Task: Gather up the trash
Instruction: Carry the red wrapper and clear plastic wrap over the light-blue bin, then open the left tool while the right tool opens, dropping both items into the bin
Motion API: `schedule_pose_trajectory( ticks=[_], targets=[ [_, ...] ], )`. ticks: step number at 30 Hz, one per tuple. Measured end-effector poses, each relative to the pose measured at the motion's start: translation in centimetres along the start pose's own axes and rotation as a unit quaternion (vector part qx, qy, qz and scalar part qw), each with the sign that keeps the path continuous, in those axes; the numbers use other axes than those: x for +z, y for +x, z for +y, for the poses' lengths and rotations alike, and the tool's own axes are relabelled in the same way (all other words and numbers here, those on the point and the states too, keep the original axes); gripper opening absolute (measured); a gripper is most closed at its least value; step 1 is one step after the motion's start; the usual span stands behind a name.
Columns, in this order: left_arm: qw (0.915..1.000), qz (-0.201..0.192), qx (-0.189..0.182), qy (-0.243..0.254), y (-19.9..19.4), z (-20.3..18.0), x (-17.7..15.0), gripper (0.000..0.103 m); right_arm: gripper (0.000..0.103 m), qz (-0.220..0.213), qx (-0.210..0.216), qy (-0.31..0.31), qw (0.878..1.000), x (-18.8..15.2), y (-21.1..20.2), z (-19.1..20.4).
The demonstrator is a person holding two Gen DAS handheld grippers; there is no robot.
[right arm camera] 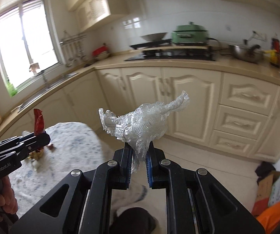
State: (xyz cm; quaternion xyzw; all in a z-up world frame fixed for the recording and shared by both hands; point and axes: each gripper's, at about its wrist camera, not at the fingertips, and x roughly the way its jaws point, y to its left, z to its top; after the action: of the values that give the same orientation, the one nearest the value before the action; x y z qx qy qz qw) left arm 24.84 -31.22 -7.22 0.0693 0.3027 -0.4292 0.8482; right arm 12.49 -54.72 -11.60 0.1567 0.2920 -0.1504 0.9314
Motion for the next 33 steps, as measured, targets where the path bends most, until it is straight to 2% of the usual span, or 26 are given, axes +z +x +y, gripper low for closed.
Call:
schedule_pose_trajectory(
  ticks=[5,11,14,23,30,31,33],
  targets=[
    [0.9971,0.050,-0.053,0.020,6.2,-4.0,0.3,0.014,0.012,0.026,-0.046,0.043,0.998,-2.2,0.7,-5.9],
    [0.9880,0.123,-0.088,0.030,14.6,-7.1,-0.4,0.014,0.012,0.078,-0.069,0.089,0.991,-5.6,4.1,-11.8],
    [0.9831,0.155,-0.092,0.033,18.3,-8.0,-1.0,0.014,0.012,0.106,-0.072,0.109,0.986,-7.4,6.4,-13.9],
    [0.9636,0.252,-0.087,0.025,33.2,-10.3,1.1,0.014,0.012,0.181,-0.072,0.162,0.967,-12.4,12.8,-18.3],
    [0.9457,0.314,-0.079,0.021,42.7,-11.4,-0.2,0.017,0.016,0.224,-0.067,0.199,0.952,-15.3,16.0,-20.7],
    [0.9445,0.319,-0.076,0.021,43.8,-11.4,-0.4,0.019,0.016,0.227,-0.068,0.203,0.950,-15.6,16.3,-20.9],
    [0.9403,0.332,-0.071,0.019,45.2,-11.5,-0.7,0.030,0.016,0.235,-0.066,0.212,0.946,-16.2,17.1,-21.5]
  ],
)
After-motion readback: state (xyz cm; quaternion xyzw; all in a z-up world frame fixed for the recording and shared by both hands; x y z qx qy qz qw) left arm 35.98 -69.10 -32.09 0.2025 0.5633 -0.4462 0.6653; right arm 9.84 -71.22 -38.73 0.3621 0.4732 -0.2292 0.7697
